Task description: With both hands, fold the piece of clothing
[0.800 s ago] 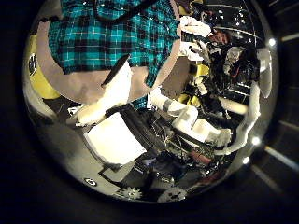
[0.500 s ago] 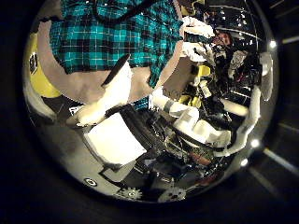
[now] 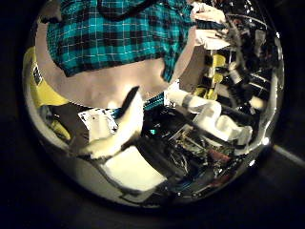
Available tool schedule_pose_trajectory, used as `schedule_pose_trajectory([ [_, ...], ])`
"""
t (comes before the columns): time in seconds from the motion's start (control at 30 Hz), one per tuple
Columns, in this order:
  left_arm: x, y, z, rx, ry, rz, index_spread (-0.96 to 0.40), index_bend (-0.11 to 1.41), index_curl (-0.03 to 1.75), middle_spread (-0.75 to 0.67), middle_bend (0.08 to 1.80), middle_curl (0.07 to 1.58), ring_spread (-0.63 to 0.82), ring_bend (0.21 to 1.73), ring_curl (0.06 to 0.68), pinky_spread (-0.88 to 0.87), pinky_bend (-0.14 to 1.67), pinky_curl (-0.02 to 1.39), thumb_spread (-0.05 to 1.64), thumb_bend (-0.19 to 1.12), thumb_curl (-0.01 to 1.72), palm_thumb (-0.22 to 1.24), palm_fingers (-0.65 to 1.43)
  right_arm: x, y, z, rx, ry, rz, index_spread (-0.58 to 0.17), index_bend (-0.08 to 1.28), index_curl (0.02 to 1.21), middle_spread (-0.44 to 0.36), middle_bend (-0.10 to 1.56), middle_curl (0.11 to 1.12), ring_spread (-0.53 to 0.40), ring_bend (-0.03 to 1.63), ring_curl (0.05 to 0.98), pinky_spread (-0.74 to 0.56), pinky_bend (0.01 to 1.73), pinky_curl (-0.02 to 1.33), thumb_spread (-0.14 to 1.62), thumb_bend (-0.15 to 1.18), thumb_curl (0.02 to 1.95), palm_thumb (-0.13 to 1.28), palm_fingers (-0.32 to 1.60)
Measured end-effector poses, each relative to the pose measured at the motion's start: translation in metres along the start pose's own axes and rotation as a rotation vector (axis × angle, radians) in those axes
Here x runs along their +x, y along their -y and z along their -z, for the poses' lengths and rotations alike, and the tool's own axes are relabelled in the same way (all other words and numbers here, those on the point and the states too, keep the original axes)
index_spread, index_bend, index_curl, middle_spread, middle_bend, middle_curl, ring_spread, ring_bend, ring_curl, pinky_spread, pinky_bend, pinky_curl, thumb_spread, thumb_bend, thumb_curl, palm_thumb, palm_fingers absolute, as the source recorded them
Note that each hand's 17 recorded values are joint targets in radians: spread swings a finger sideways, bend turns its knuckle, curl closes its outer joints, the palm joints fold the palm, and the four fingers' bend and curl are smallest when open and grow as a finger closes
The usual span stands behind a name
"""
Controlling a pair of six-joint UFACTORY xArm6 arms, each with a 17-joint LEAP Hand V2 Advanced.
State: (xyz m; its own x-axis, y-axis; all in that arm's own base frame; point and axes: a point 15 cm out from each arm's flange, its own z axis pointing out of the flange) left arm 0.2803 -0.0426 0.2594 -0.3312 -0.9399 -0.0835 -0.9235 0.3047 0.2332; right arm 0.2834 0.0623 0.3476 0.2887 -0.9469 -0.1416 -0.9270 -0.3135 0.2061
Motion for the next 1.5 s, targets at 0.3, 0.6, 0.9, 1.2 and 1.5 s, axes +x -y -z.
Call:
schedule_pose_trajectory([
  [0.3,-0.008,0.006,-0.070,-0.043,0.061,-0.041,-0.07,0.13,0.42,0.19,0.18,0.40,0.26,0.76,0.202,0.27,0.49,0.41,0.93,-0.04,0.28,0.13,0.04,0.029,0.001,0.011,-0.020,-0.078,-0.039,-0.372,0.18,0.33,-0.051,0.42,0.39,-0.059,0.94,0.226,0.17,0.91,0.00,1.56,0.00,0.31,0.71,0.35],
  [0.6,-0.009,0.018,-0.106,-0.093,0.079,-0.024,0.01,0.16,0.35,0.23,0.22,0.38,0.31,0.76,0.200,0.33,0.51,0.38,0.89,-0.02,0.31,0.16,0.06,0.050,-0.010,0.017,-0.072,-0.158,-0.049,-0.372,0.17,0.33,-0.050,0.42,0.39,-0.069,0.94,0.227,0.17,0.91,0.00,1.53,-0.01,0.31,0.67,0.35],
  [0.9,-0.014,0.032,-0.111,-0.047,0.110,0.010,-0.04,0.19,0.38,-0.03,0.43,0.46,0.04,0.75,0.189,0.11,0.44,0.35,0.95,0.00,0.34,0.38,0.42,0.067,-0.023,0.020,-0.098,-0.183,-0.069,-0.372,0.17,0.33,-0.049,0.43,0.39,-0.081,0.94,0.227,0.17,0.91,0.00,1.51,-0.01,0.31,0.65,0.35],
  [1.2,-0.019,0.053,-0.102,0.018,0.136,0.042,-0.26,0.21,0.47,-0.34,0.73,0.66,-0.43,1.12,0.343,-0.46,0.81,0.47,1.02,0.02,0.37,0.65,1.08,0.078,-0.031,0.024,-0.094,-0.169,-0.056,-0.375,0.18,0.33,-0.055,0.43,0.39,-0.088,0.93,0.227,0.16,0.90,0.00,1.49,-0.01,0.31,0.64,0.36],
  [1.5,-0.009,0.066,-0.051,0.120,0.111,0.036,-0.50,0.43,0.73,-0.50,0.86,0.87,-0.46,1.33,0.482,-0.59,1.12,0.63,1.08,0.02,0.45,0.81,1.08,0.094,-0.034,0.012,-0.125,-0.140,-0.033,-0.371,0.17,0.32,-0.066,0.44,0.39,-0.110,0.96,0.233,0.13,0.90,0.00,1.46,-0.02,0.31,0.61,0.36],
])
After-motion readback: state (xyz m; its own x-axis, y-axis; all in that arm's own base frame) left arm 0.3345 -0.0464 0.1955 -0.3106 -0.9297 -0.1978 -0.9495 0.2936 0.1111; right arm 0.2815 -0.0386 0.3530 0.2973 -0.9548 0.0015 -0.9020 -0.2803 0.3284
